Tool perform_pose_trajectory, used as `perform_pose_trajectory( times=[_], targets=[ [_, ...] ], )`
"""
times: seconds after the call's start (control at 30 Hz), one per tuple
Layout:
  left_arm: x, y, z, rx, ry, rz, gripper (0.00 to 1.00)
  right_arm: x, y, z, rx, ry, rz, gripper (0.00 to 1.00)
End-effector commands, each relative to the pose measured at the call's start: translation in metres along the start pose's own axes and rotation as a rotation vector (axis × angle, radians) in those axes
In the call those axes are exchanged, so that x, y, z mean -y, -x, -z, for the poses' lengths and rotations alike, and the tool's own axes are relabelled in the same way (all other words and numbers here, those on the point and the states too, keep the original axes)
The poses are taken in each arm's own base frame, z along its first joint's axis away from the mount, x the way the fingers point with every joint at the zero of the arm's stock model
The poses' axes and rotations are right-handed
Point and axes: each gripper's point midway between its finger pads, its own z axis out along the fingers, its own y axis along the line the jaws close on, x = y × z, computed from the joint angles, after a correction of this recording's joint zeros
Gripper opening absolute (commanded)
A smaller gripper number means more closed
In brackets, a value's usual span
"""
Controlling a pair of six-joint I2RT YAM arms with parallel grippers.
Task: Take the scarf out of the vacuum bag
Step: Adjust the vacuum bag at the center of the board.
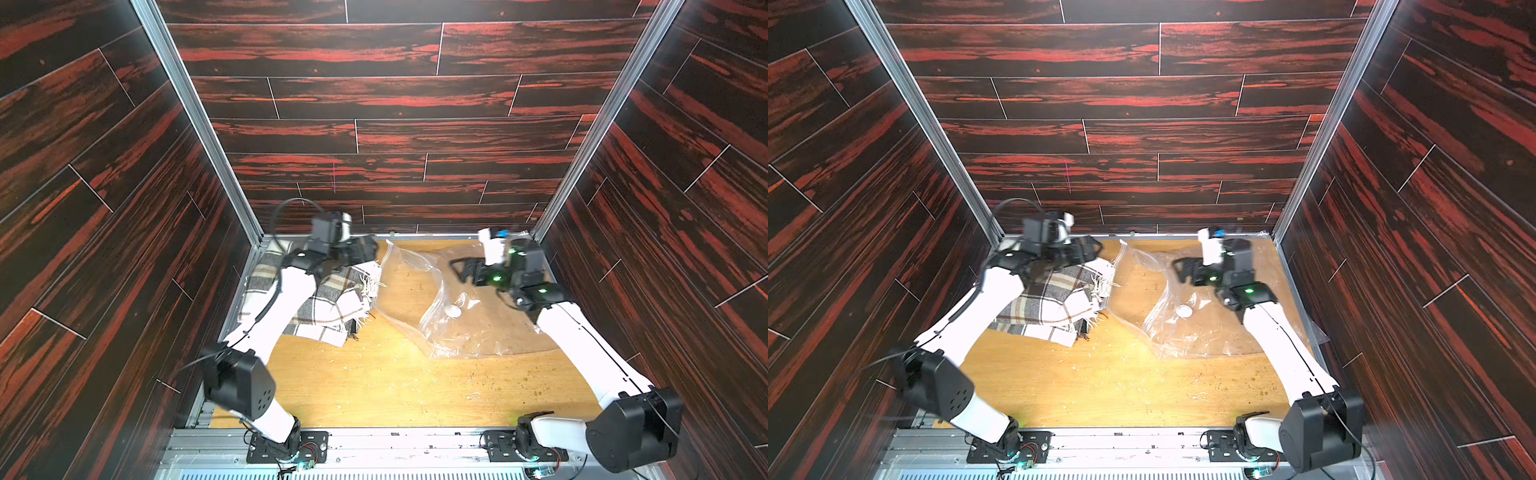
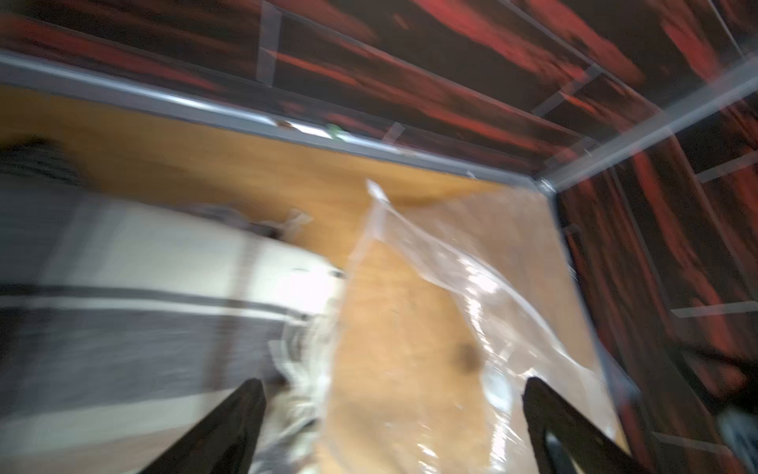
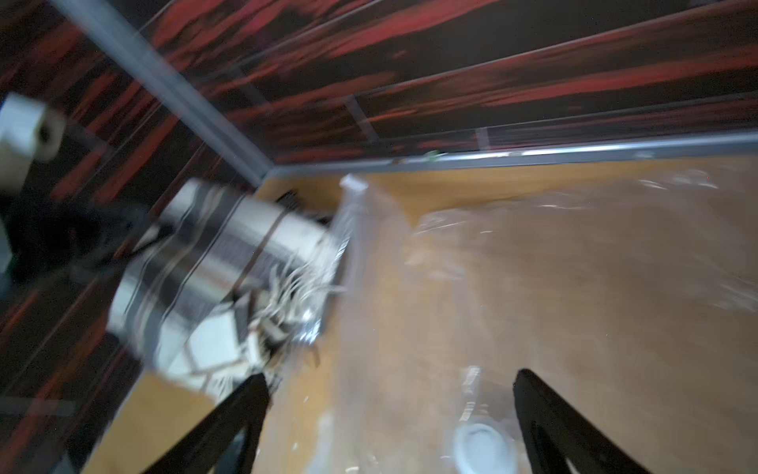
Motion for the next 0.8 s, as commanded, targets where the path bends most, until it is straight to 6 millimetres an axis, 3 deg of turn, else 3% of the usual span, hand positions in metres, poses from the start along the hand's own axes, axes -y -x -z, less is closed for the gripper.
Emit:
perform_pose_trajectory(
  times=[0.0, 0.2, 0.3, 0.33, 0.5, 0.67, 0.77],
  targets=[
    [0.034, -0.003, -0.020, -0.029, -0.106, 0.022, 1.00, 0.054, -0.001, 0.002, 0.007, -0.126, -0.227, 0.96],
    [0.093, -0.018, -0.054, -0.126, -0.197, -0.001, 1.00, 0.138, -0.026, 0.002, -0.056, -0.283, -0.528, 0.96],
    [0.117, -0.027, -0.065, -0.182, -0.194, -0.018, 1.00, 0.166, -0.046, -0.005, -0.120, -0.283, -0.669, 0.96],
    [0.119, -0.039, -0.070, -0.229, -0.177, -0.017, 1.00, 0.173, -0.053, -0.009, -0.143, -0.282, -0.705, 0.96],
    [0.133, -0.068, -0.093, -0.311, -0.165, -0.045, 0.95, 0.186, -0.072, -0.024, -0.189, -0.240, -0.764, 0.96],
    [0.122, -0.098, -0.103, -0.408, -0.076, -0.105, 0.72, 0.196, -0.073, -0.027, -0.184, -0.258, -0.772, 0.96],
    [0.115, -0.105, -0.100, -0.425, -0.020, -0.154, 0.71, 0.201, -0.073, -0.029, -0.184, -0.265, -0.771, 0.96]
  ],
)
